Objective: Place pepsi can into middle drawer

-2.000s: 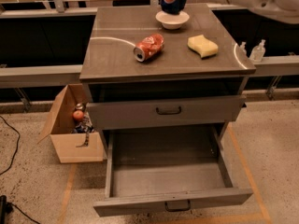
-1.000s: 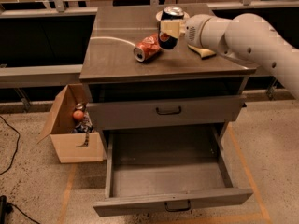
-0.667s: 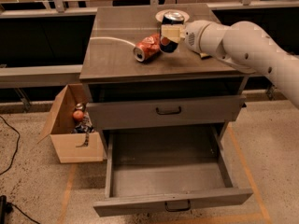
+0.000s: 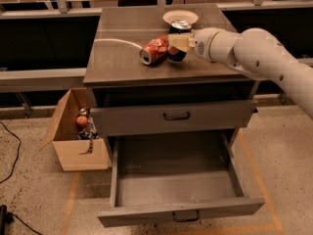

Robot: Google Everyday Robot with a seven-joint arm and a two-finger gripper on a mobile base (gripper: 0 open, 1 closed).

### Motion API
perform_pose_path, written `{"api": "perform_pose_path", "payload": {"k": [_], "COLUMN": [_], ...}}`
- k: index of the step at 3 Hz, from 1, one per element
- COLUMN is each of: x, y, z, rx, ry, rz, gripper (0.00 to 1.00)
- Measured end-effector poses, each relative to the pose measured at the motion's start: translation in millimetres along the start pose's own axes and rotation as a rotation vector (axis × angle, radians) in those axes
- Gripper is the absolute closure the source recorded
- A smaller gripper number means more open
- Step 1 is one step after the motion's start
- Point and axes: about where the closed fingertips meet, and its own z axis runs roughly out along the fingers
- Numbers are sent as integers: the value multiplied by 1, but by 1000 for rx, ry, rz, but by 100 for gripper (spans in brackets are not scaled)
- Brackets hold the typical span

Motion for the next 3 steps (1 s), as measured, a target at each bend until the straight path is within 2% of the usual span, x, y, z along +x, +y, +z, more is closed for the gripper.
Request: {"api": "perform_pose_path", "payload": {"k": [1, 2, 3], "x": [11, 12, 12], "y": [4, 4, 4], "z": [5, 6, 6], "rx": [-15, -16, -16], "ry": [33, 37, 37], "rz": [19, 25, 25], "gripper": [7, 0, 0]}}
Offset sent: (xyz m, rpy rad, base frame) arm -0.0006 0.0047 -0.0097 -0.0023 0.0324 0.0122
